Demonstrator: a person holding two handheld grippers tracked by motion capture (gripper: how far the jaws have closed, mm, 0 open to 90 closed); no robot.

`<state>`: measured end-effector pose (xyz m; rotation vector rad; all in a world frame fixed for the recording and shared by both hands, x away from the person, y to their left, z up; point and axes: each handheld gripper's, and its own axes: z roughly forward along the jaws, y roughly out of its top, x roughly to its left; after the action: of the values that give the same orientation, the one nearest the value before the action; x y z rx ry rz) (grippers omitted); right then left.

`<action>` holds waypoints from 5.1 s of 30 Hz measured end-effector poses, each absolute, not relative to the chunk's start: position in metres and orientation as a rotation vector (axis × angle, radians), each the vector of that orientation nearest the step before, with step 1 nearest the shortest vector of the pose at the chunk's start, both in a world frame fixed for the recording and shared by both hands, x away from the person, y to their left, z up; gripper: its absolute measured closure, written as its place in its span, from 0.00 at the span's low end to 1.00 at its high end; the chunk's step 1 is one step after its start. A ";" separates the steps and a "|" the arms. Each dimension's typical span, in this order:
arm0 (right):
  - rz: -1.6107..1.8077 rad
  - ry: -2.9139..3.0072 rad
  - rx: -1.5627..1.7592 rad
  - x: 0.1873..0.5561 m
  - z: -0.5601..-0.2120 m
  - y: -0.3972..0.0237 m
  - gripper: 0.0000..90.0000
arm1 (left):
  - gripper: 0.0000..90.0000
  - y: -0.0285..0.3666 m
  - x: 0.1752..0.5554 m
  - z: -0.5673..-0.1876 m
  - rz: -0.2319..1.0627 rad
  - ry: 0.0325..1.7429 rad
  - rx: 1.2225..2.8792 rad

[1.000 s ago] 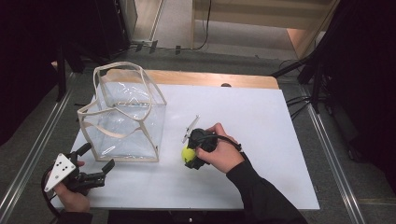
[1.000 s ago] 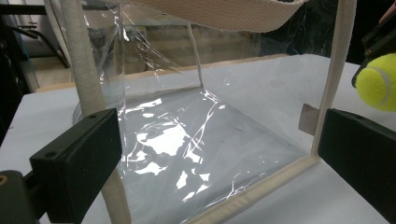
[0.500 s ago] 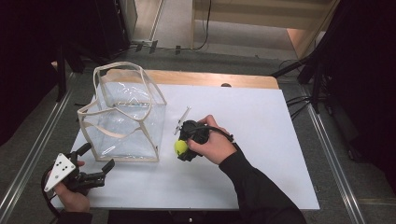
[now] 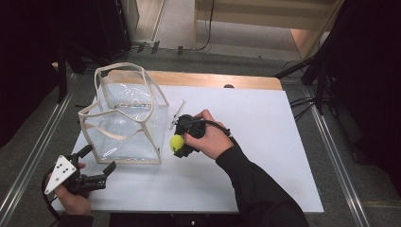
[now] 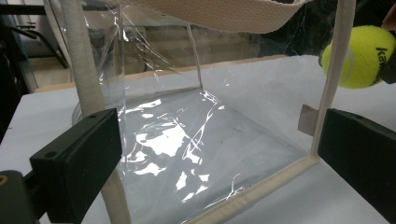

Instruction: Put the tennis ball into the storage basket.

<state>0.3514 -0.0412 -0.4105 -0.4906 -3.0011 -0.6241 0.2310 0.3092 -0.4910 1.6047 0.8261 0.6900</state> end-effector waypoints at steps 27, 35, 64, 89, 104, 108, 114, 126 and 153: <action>-0.655 -2.998 -0.450 0.364 -0.375 -0.027 0.26 | 0.00 0.308 0.231 -0.491 0.692 0.820 1.607; -0.655 -2.980 -0.448 0.365 -0.366 -0.024 0.26 | 0.00 0.308 0.231 -0.491 0.693 0.819 1.608; -0.675 -2.984 -0.433 0.377 -0.333 -0.016 0.26 | 0.00 0.308 0.231 -0.491 0.690 0.816 1.606; -0.730 -2.958 -0.376 0.385 -0.299 -0.015 0.27 | 0.00 0.308 0.231 -0.491 0.688 0.811 1.609; -0.753 -2.962 -0.367 0.387 -0.285 -0.014 0.27 | 0.00 0.307 0.231 -0.491 0.690 0.814 1.610; -0.751 -2.962 -0.368 0.388 -0.282 -0.013 0.27 | 0.00 0.307 0.231 -0.491 0.689 0.816 1.608; -0.768 -2.964 -0.361 0.390 -0.276 -0.011 0.27 | 0.00 0.307 0.231 -0.491 0.691 0.813 1.611; -0.769 -2.981 -0.325 0.395 -0.265 0.004 0.27 | 0.00 0.307 0.231 -0.491 0.691 0.813 1.615; -0.746 -3.004 -0.296 0.410 -0.271 0.047 0.27 | 0.00 0.307 0.231 -0.491 0.681 0.810 1.606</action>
<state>0.4103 0.0466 -0.2706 -0.2960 -3.0039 -0.7457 0.2311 0.3073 -0.4910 1.6060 0.8103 0.6811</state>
